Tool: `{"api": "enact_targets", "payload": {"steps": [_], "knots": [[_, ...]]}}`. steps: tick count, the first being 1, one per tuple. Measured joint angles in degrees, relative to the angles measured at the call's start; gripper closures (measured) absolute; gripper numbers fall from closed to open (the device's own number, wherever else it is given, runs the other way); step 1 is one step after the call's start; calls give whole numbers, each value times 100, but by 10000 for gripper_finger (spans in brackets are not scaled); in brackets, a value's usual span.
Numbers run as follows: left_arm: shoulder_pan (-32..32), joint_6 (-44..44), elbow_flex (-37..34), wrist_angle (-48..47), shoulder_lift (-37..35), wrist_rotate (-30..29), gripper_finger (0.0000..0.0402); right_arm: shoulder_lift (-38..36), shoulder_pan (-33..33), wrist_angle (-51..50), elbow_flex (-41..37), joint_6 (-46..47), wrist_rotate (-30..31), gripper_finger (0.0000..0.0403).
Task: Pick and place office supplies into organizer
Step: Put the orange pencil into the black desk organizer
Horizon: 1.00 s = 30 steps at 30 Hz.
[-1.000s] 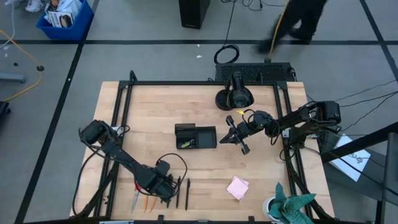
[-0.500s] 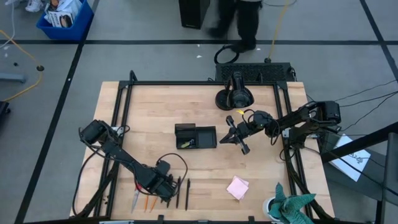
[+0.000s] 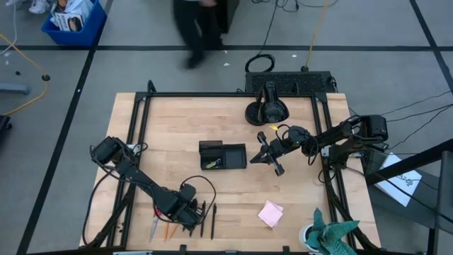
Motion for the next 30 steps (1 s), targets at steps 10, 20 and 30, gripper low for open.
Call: {"api": "enact_targets", "payload": {"steps": [10,20,30], "knots": [[-13,173,0,-2,4,-508,375,0,0,0,0,-2,0,399],[-5,349,-2,-44,9,-901,382,0,0,0,0,-2,0,399],[134,516,-34,-453,-348,-1494,377,-1,1,-2,2,-2,22,399]]}}
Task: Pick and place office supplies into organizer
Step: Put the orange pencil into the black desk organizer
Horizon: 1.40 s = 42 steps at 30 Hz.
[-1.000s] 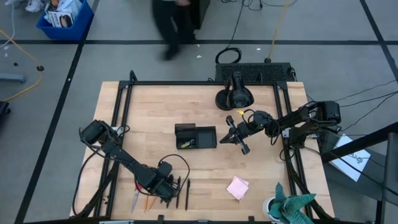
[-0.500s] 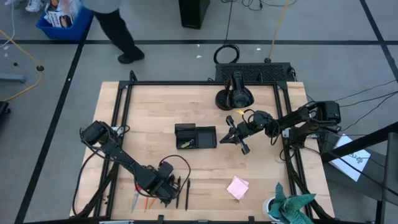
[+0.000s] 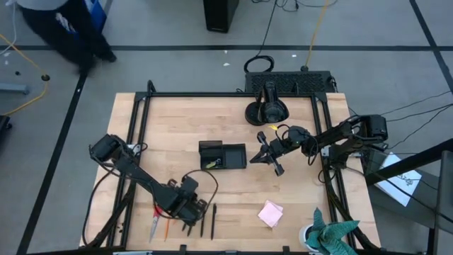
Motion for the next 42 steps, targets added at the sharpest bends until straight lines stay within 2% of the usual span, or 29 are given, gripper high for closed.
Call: {"api": "enact_targets", "payload": {"steps": [6,12,16,19,23,27,31,35,42], "knots": [[111,290,5,-244,-393,-507,391,-1,1,-4,0,-10,2,399],[259,1157,17,-204,-916,-1416,385,-1,1,-20,0,-39,2,399],[371,2242,18,38,-1334,-2241,369,-1,0,-5,0,-39,2,399],[487,3379,18,573,-1632,-2765,369,-1,1,0,0,-42,2,399],[735,5310,23,1730,-1978,-2993,377,-1,1,6,0,-42,2,399],[1031,7422,28,3119,-2138,-2644,384,-1,1,14,0,-42,2,399],[1464,9020,29,4208,-2189,-1559,377,-1,1,38,0,-40,2,399],[2017,9664,27,4703,-2180,-873,371,-1,1,48,0,-2,2,399],[2838,9900,27,4800,-2183,77,381,-1,1,49,0,2,1,399]]}}
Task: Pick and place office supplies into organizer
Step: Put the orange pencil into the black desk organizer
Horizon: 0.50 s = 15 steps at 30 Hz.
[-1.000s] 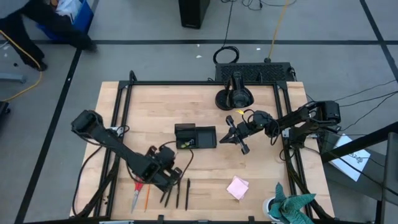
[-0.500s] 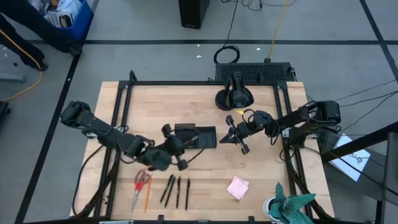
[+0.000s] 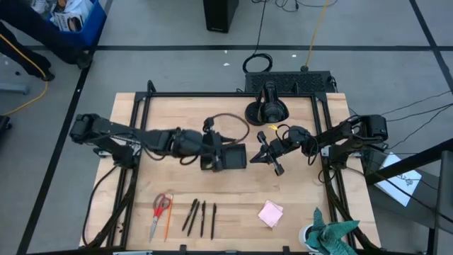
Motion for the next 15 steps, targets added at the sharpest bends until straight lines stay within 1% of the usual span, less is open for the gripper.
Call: {"api": "enact_targets", "payload": {"steps": [9,12,15], "knots": [[724,236,-17,-82,0,913,364,0,0,-3,0,49,-21,399],[954,110,-150,-47,-4,1274,366,0,0,-5,0,108,-21,399],[1138,-160,-480,205,-4,1571,373,0,0,-6,0,152,-23,399]]}}
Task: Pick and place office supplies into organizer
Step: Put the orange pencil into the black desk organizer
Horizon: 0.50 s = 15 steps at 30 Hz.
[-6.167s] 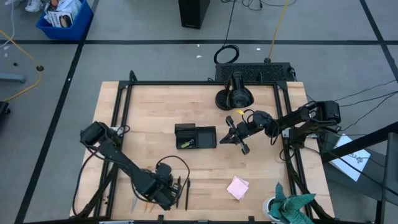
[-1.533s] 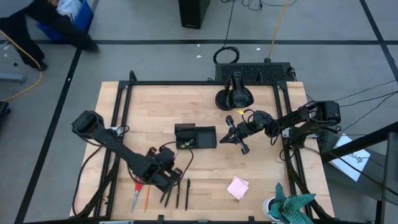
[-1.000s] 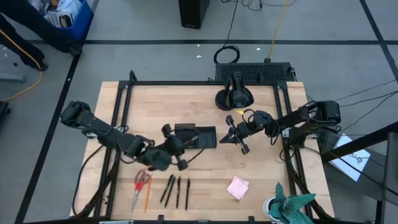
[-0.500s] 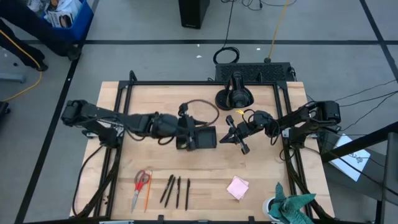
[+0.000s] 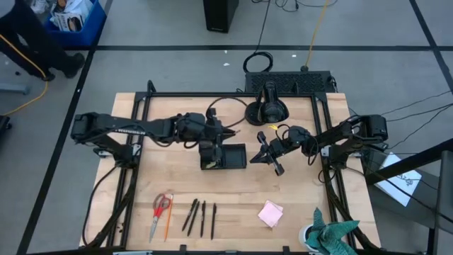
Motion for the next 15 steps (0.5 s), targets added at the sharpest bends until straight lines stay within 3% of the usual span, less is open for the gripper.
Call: {"api": "enact_targets", "payload": {"steps": [9,15], "knots": [[294,-479,-1361,2056,0,513,375,0,1,-97,0,1,0,399],[303,-330,-1871,2444,0,552,370,0,0,-109,0,-12,1,399]]}}
